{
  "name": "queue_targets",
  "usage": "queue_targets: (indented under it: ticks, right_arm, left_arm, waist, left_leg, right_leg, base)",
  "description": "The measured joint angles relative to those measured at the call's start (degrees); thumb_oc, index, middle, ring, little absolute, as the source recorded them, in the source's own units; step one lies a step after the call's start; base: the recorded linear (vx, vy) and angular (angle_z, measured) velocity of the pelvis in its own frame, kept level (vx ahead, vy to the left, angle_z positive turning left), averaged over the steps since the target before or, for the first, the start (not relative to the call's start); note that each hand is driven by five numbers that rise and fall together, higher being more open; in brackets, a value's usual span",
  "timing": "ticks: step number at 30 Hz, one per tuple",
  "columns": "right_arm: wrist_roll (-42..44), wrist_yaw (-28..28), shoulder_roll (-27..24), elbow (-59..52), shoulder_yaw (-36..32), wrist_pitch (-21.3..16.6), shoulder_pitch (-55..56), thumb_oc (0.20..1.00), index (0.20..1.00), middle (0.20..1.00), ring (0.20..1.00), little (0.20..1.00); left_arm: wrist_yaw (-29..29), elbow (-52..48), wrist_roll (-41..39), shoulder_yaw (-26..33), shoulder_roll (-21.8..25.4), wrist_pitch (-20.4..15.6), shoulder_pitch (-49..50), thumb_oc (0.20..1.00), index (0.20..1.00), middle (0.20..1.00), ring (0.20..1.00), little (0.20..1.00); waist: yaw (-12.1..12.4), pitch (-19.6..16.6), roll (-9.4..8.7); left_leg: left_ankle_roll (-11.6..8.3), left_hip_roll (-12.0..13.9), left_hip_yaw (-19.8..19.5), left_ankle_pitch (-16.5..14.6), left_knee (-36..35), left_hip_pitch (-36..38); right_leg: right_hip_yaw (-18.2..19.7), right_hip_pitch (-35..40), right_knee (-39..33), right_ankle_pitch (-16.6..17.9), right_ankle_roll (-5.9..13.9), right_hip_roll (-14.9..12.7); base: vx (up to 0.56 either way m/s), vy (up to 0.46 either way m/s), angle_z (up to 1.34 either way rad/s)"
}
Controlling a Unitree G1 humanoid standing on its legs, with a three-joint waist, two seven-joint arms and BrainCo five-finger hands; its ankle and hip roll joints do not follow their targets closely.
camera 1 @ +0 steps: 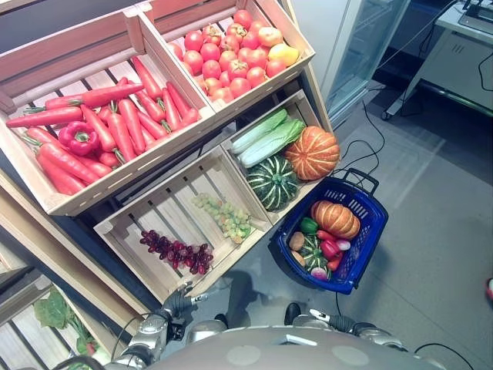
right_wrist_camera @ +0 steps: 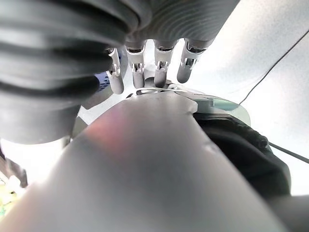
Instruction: Pick up fruits and vegetables into the basket
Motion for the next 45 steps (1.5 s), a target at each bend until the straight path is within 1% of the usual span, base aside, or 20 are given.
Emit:
queue_targets:
  ticks: [3, 6, 8, 9, 12, 14, 16, 19, 20, 22, 25, 26, 29, 30, 33, 35, 38, 41, 43, 45]
  right_arm:
    - [0.0, 0.0, -0.3, 0.0, 0.0, -1.5, 0.0, 1.000, 1.000, 1.000, 1.000, 1.000]
    - [-0.1, -0.2, -0.5, 0.0, 0.1, -3.9, -0.1, 1.000, 1.000, 1.000, 1.000, 1.000]
    - [0.0, -0.2, -0.6, 0.0, 0.2, -5.3, 0.0, 1.000, 1.000, 1.000, 1.000, 1.000]
    - [0.3, -0.2, -0.7, -0.1, 0.2, -6.9, 0.1, 1.000, 1.000, 1.000, 1.000, 1.000]
    - [2.4, -0.2, -1.1, -1.4, 0.3, -9.9, 0.1, 1.000, 1.000, 1.000, 1.000, 1.000]
    - [4.1, -0.4, -1.8, -4.2, 0.8, -12.0, 0.2, 1.000, 1.000, 1.000, 1.000, 1.000]
    - [5.9, -1.2, -2.4, -8.0, 1.4, -12.7, 0.1, 1.000, 1.000, 1.000, 1.000, 1.000]
    - [8.5, -2.7, -4.1, -16.2, 2.3, -13.2, -0.3, 1.000, 1.000, 1.000, 1.000, 1.000]
    - [9.0, -3.0, -4.8, -18.8, 2.3, -13.3, -0.8, 1.000, 1.000, 1.000, 1.000, 1.000]
    - [10.6, -4.4, -6.0, -23.5, 2.4, -13.4, -3.3, 1.000, 1.000, 1.000, 1.000, 1.000]
    - [12.1, -6.5, -7.0, -28.3, 2.4, -13.4, -6.3, 1.000, 1.000, 1.000, 1.000, 1.000]
    - [12.6, -7.5, -7.6, -31.5, 2.4, -13.6, -7.6, 1.000, 1.000, 1.000, 1.000, 1.000]
    - [13.5, -9.0, -8.7, -35.7, 2.4, -13.9, -8.4, 1.000, 1.000, 1.000, 1.000, 1.000]
    - [13.5, -9.1, -8.9, -36.7, 2.4, -14.0, -8.5, 1.000, 1.000, 1.000, 1.000, 1.000]
    - [13.5, -10.9, -9.7, -41.3, 2.3, -14.5, -8.9, 1.000, 1.000, 1.000, 1.000, 1.000]
    - [13.5, -11.6, -10.4, -42.8, 2.2, -14.6, -8.9, 1.000, 1.000, 1.000, 1.000, 1.000]
    - [13.5, -12.7, -11.0, -45.9, 1.9, -14.9, -8.9, 1.000, 1.000, 1.000, 1.000, 1.000]
    - [13.5, -13.9, -11.1, -50.0, 1.7, -16.2, -9.3, 1.000, 1.000, 1.000, 1.000, 1.000]
    - [13.6, -14.4, -11.4, -51.2, 1.5, -16.8, -10.2, 1.000, 1.000, 1.000, 1.000, 1.000]
    - [13.8, -15.2, -12.4, -54.3, 1.2, -16.9, -9.7, 1.000, 1.000, 1.000, 1.000, 1.000]
  left_arm:
    - [6.1, -2.6, 6.7, -1.6, 0.5, -5.4, -0.1, 1.000, 1.000, 1.000, 1.000, 1.000]
    - [14.4, -6.8, 15.1, -3.9, 2.1, -10.0, -0.3, 1.000, 1.000, 1.000, 1.000, 1.000]
    - [19.6, -8.9, 19.6, -5.3, 3.5, -11.0, -0.5, 1.000, 1.000, 1.000, 1.000, 1.000]
    - [24.8, -11.5, 24.2, -5.9, 4.8, -11.0, -0.6, 1.000, 1.000, 1.000, 1.000, 1.000]
    - [31.6, -15.5, 30.7, -6.4, 7.4, -10.1, -1.5, 1.000, 1.000, 1.000, 1.000, 1.000]
    - [36.3, -17.4, 36.7, -7.3, 9.2, -8.0, -2.6, 1.000, 1.000, 1.000, 1.000, 1.000]
    - [38.8, -19.8, 40.9, -7.7, 10.8, -6.2, -2.9, 1.000, 1.000, 1.000, 1.000, 1.000]
    - [42.7, -22.4, 47.3, -8.7, 12.6, -1.9, -4.0, 1.000, 1.000, 1.000, 1.000, 1.000]
    - [43.8, -22.5, 48.6, -8.9, 12.8, -0.9, -4.8, 1.000, 1.000, 1.000, 1.000, 1.000]
    - [46.3, -22.4, 51.8, -10.3, 13.8, 3.0, -7.8, 1.000, 1.000, 1.000, 1.000, 1.000]
    - [48.4, -22.2, 54.3, -12.1, 14.6, 8.4, -10.8, 1.000, 1.000, 1.000, 1.000, 1.000]
    - [48.7, -22.0, 55.2, -12.2, 14.7, 11.0, -12.2, 1.000, 1.000, 1.000, 1.000, 1.000]
    - [48.6, -21.2, 55.3, -13.1, 14.7, 15.0, -13.8, 1.000, 1.000, 1.000, 1.000, 1.000]
    - [48.6, -20.9, 55.3, -13.4, 14.9, 15.8, -14.2, 1.000, 1.000, 1.000, 1.000, 1.000]
    - [47.7, -19.0, 55.3, -14.5, 15.2, 19.7, -15.6, 1.000, 1.000, 1.000, 1.000, 1.000]
    - [47.2, -18.5, 55.3, -14.7, 15.2, 21.2, -16.1, 1.000, 1.000, 1.000, 1.000, 1.000]
    - [47.0, -18.2, 55.2, -15.1, 15.4, 23.4, -16.1, 1.000, 1.000, 1.000, 1.000, 1.000]
    - [47.2, -18.1, 55.2, -15.5, 15.7, 25.6, -16.6, 1.000, 1.000, 1.000, 1.000, 1.000]
    - [47.5, -17.6, 55.2, -15.9, 15.8, 26.0, -17.5, 1.000, 1.000, 1.000, 1.000, 1.000]
    - [48.8, -17.8, 55.3, -16.1, 15.9, 26.9, -17.8, 1.000, 1.000, 1.000, 1.000, 1.000]
  waist:
    - [0.0, 0.9, 0.35]
    - [0.0, 1.4, 0.68]
    - [-0.1, 1.5, 0.81]
    - [-0.1, 1.5, 0.89]
    - [-0.2, 1.9, 1.31]
    - [-0.4, 2.3, 1.77]
    - [-0.6, 3.0, 2.00]
    - [-1.5, 4.8, 2.63]
    - [-1.7, 5.9, 2.80]
    - [-2.2, 8.9, 2.78]
    - [-3.1, 13.0, 2.53]
    - [-3.7, 15.1, 2.26]
    - [-4.4, 17.4, 1.87]
    - [-4.6, 17.9, 1.83]
    - [-5.2, 20.5, 0.78]
    - [-5.5, 21.5, 0.53]
    - [-5.7, 21.7, 0.36]
    - [-6.2, 22.3, -0.21]
    - [-6.4, 22.9, -0.57]
    - [-6.5, 23.0, -0.66]
  left_leg:
    - [-0.01, 0.0, 0.0, 0.0, 0.0, 0.0]
    - [-0.02, 0.0, 0.0, 0.0, -0.1, -0.2]
    - [-0.02, 0.0, 0.0, 0.0, -0.1, -0.3]
    - [-0.02, 0.0, 0.0, 0.1, -0.1, -0.5]
    - [-0.05, 0.1, 0.0, 0.1, -0.1, -0.6]
    - [-0.05, 0.1, 0.0, 0.2, 0.0, -1.3]
    - [-0.06, 0.0, 0.1, 0.4, 0.0, -2.0]
    - [-0.06, 0.0, 0.1, 0.7, 0.4, -4.2]
    - [-0.05, 0.0, 0.1, 0.7, 1.0, -5.3]
    - [0.07, -0.1, 0.0, 0.8, 3.0, -8.9]
    - [0.09, -0.1, 0.1, 0.8, 4.9, -11.6]
    - [0.21, -0.1, 0.2, 0.9, 5.5, -12.6]
    - [0.25, -0.1, 0.9, 0.9, 7.3, -15.1]
    - [0.27, -0.1, 0.9, 0.8, 7.8, -15.7]
    - [0.25, -0.1, 1.1, 0.4, 10.9, -19.3]
    - [0.24, -0.1, 1.0, 0.1, 12.7, -21.1]
    - [0.22, 0.0, 0.9, -0.6, 15.9, -24.5]
    - [0.14, 0.5, 0.8, -2.4, 21.2, -29.5]
    - [0.20, 1.2, 0.5, -3.8, 24.8, -32.4]
    - [-0.02, 1.3, 0.2, -3.9, 27.0, -35.1]
  right_leg:
    - [0.0, 0.0, 0.0, 0.0, 0.00, 0.0]
    - [0.0, -0.2, 0.0, 0.0, 0.00, 0.1]
    - [0.1, -0.3, 0.0, 0.0, 0.00, 0.1]
    - [0.1, -0.7, 0.0, 0.0, 0.00, 0.1]
    - [0.2, -0.8, 0.0, 0.0, -0.01, 0.1]
    - [0.2, -1.3, 0.0, 0.0, 0.00, 0.1]
    - [0.4, -2.3, 0.0, 0.0, -0.02, 0.1]
    - [0.5, -4.9, 1.0, 0.2, -0.26, 0.0]
    - [0.6, -6.0, 1.8, 0.2, -0.27, -0.1]
    - [0.9, -9.6, 3.8, 0.2, -0.31, -0.6]
    - [1.7, -12.9, 6.8, -0.1, -0.73, -0.9]
    - [1.9, -14.1, 7.8, -0.2, -0.80, -1.1]
    - [2.3, -17.5, 11.0, -1.1, -1.32, -1.4]
    - [2.5, -18.3, 11.8, -1.3, -1.42, -1.5]
    - [3.5, -22.7, 16.2, -2.3, -1.96, -1.9]
    - [3.6, -24.5, 17.9, -2.7, -2.37, -2.1]
    - [4.3, -27.9, 21.1, -3.7, -2.51, -2.5]
    - [4.8, -32.2, 25.2, -4.9, -3.07, -2.7]
    - [4.9, -34.5, 27.5, -5.5, -3.42, -2.7]
    - [5.0, -37.0, 29.5, -5.8, -3.66, -2.8]
  base:
    - [0.00, 0.000, 0.00]
    - [0.01, -0.004, 0.00]
    - [0.06, -0.017, -0.01]
    - [0.06, -0.019, -0.02]
    - [0.03, -0.017, -0.01]
    - [0.00, 0.000, 0.00]
    - [0.00, 0.000, 0.00]
    - [-0.12, 0.003, -0.01]
    - [-0.17, -0.007, -0.04]
    - [-0.13, -0.009, -0.02]
    - [-0.05, -0.017, -0.04]
    - [-0.02, -0.014, -0.05]
    - [-0.04, -0.022, -0.06]
    - [-0.03, -0.019, -0.04]
    - [-0.02, -0.016, -0.06]
    - [-0.02, -0.005, 0.02]
    - [-0.02, -0.010, 0.00]
    - [0.02, -0.012, -0.04]
    - [-0.04, 0.004, 0.00]
    - [0.01, 0.014, 0.02]
